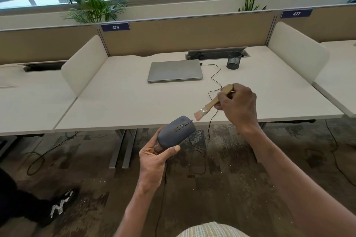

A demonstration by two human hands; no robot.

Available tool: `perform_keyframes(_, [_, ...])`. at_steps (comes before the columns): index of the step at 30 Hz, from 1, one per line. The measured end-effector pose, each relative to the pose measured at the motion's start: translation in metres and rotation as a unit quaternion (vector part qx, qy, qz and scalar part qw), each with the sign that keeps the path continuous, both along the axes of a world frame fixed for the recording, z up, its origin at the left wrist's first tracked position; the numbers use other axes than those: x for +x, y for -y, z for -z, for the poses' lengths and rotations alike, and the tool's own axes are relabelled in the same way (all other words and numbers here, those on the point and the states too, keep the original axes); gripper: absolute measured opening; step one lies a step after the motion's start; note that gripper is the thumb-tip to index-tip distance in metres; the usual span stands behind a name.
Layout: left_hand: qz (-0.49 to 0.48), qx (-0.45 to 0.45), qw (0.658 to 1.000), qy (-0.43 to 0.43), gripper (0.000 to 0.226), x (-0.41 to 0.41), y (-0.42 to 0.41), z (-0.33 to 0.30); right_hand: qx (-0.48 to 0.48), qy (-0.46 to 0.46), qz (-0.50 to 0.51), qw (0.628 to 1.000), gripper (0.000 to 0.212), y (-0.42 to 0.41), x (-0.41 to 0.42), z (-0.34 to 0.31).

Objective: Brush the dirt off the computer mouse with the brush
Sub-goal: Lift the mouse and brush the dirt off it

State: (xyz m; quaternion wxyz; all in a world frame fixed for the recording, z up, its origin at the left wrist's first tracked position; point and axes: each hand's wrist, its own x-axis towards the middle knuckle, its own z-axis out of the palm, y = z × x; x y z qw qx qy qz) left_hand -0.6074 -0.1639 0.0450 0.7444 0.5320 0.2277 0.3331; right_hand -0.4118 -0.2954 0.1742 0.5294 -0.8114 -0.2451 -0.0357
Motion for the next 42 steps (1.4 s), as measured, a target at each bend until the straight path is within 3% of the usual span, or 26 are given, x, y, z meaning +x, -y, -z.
perform_keyframes(4, [0.011, -0.004, 1.0, 0.008, 0.072, 0.0, -0.001, -0.005, -0.017, -0.014, -0.02, 1.0, 0.007, -0.003, 0.003, 0.007])
perform_keyframes(8, [0.013, -0.005, 1.0, 0.005, 0.094, -0.003, -0.006, -0.011, -0.02, 0.002, -0.005, 1.0, 0.01, 0.001, 0.006, 0.019])
perform_keyframes(14, [0.023, 0.006, 1.0, -0.014, 0.092, -0.005, -0.009, -0.012, 0.061, -0.067, -0.073, 0.993, 0.009, -0.002, 0.007, 0.019])
perform_keyframes(18, [0.035, -0.001, 0.999, -0.016, 0.09, -0.008, -0.006, -0.016, 0.056, -0.123, -0.08, 0.988, 0.01, -0.008, 0.012, 0.033])
perform_keyframes(23, [0.047, -0.009, 0.999, -0.003, 0.105, -0.009, -0.001, -0.023, 0.046, -0.212, -0.078, 0.973, 0.01, -0.012, 0.022, 0.057])
perform_keyframes(26, [0.045, -0.014, 0.999, 0.007, 0.105, -0.008, -0.001, -0.027, 0.002, -0.243, -0.069, 0.968, 0.011, -0.015, 0.025, 0.077])
perform_keyframes(30, [0.052, -0.024, 0.998, 0.028, 0.101, -0.005, 0.001, -0.036, -0.091, -0.205, -0.06, 0.973, 0.006, -0.01, 0.02, 0.095])
perform_keyframes(34, [0.049, -0.029, 0.997, 0.047, 0.103, -0.004, 0.003, -0.046, -0.159, -0.081, 0.009, 0.984, 0.012, 0.006, 0.018, 0.088])
perform_keyframes(38, [0.039, -0.035, 0.998, 0.044, 0.104, -0.005, 0.0, -0.048, -0.034, 0.011, 0.04, 0.999, 0.012, 0.02, 0.016, 0.059])
perform_keyframes(42, [0.042, -0.034, 0.998, 0.031, 0.106, -0.007, -0.004, -0.046, 0.157, 0.028, -0.057, 0.985, 0.014, 0.029, -0.002, 0.021])
